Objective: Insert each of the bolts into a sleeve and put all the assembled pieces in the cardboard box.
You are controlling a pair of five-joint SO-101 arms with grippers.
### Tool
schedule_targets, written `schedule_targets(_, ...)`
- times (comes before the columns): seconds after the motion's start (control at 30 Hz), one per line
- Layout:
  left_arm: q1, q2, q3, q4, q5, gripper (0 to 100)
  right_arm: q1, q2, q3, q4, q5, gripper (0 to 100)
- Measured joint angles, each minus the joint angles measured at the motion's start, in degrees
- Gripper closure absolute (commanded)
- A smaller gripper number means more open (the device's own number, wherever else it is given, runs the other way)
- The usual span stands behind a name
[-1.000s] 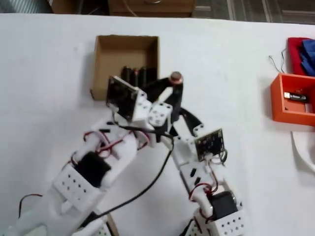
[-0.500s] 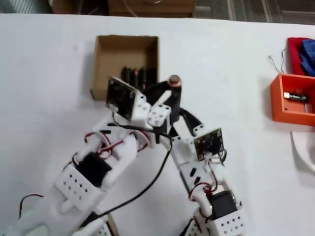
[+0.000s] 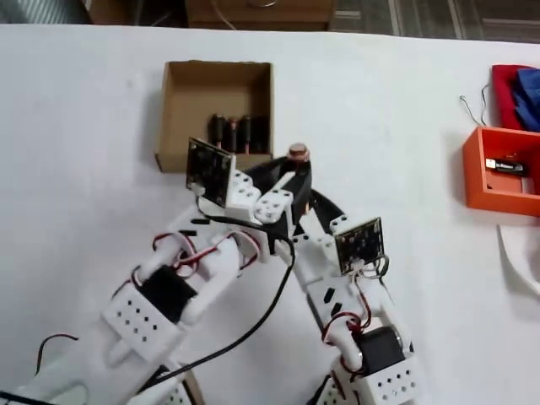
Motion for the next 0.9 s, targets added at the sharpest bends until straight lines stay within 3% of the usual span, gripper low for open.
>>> schedule_targets(0.13,-1.3,0.2,0.0,-3.7,-0.3,97,0.0,-0.1,-0.1,-0.1,0.0,97.6)
schedule_targets(0.37,-3.3,0.3,0.3,-4.7,-7.1,97,0.2,-0.1,-0.2,-0.1,0.0,97.6)
schedule_targets(0.7,-1.1,0.3,0.3,-4.7,-7.6,97,0.1,0.3,-0.2,-0.1,0.0,97.7)
schedule_targets(0.9,-3.1,0.3,-3.3,-4.7,-7.6,97,0.1,0.4,3.7,-0.1,6.1,97.7)
